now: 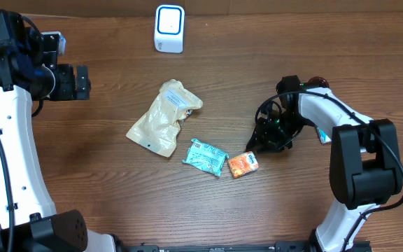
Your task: Scan the item barcode
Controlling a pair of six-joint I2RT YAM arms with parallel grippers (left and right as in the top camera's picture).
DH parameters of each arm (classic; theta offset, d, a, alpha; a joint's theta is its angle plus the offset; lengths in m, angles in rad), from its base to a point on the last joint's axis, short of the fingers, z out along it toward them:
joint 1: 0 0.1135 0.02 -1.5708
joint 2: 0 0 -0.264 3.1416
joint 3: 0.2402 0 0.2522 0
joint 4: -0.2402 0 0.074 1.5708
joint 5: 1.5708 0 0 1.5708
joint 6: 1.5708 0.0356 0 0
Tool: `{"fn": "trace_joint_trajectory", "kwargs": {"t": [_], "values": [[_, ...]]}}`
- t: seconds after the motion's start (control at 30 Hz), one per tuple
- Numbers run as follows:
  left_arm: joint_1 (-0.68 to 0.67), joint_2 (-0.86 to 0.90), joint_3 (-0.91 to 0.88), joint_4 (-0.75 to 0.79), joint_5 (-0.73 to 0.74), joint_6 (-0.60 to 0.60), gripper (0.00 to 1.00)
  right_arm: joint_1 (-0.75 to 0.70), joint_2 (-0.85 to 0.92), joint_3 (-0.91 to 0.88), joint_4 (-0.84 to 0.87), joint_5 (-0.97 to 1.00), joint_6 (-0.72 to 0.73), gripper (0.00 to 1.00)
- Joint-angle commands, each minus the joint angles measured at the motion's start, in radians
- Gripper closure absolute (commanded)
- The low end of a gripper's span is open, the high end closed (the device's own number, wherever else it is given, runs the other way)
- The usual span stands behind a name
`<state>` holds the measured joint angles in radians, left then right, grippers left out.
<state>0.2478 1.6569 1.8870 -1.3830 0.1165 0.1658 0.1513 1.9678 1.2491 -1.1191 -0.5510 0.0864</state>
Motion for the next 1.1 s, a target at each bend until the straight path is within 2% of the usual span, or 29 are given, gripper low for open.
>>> {"fn": "trace_joint_trajectory", "kwargs": {"t": [0.0,0.2,0.4,0.67,0.87,0.93,1.0,1.07], "values": [[-0.013,0.005,-0.001,0.000,-0.001,0.021,0.00,-0.006,-0.025,0.080,-0.043,-0.053,-0.068,0.67],[-0.013,0.005,-0.001,0.000,-0.001,0.021,0.00,0.016,-0.025,0.060,-0.061,-0.006,-0.081,0.66],[-0.013,0.005,-0.001,0.000,-0.001,0.021,0.00,0.042,-0.024,-0.009,0.023,0.062,-0.076,0.67],[-0.013,0.005,-0.001,0.000,-0.001,0.021,0.00,0.045,-0.024,-0.050,0.061,0.064,-0.061,0.75],[-0.013,0.005,-0.001,0.000,-0.001,0.021,0.00,0.045,-0.024,-0.072,0.072,0.064,-0.061,0.76],[-0.013,0.005,-0.001,0.000,-0.001,0.021,0.00,0.045,-0.024,-0.072,0.075,0.056,-0.061,0.81],[-0.013,0.005,-0.001,0.000,-0.001,0.021,0.00,0.045,-0.024,-0.072,0.085,0.039,-0.057,0.96],[-0.013,0.005,-0.001,0.000,-0.001,0.021,0.00,0.045,-0.024,-0.071,0.097,-0.010,-0.056,0.96]]}}
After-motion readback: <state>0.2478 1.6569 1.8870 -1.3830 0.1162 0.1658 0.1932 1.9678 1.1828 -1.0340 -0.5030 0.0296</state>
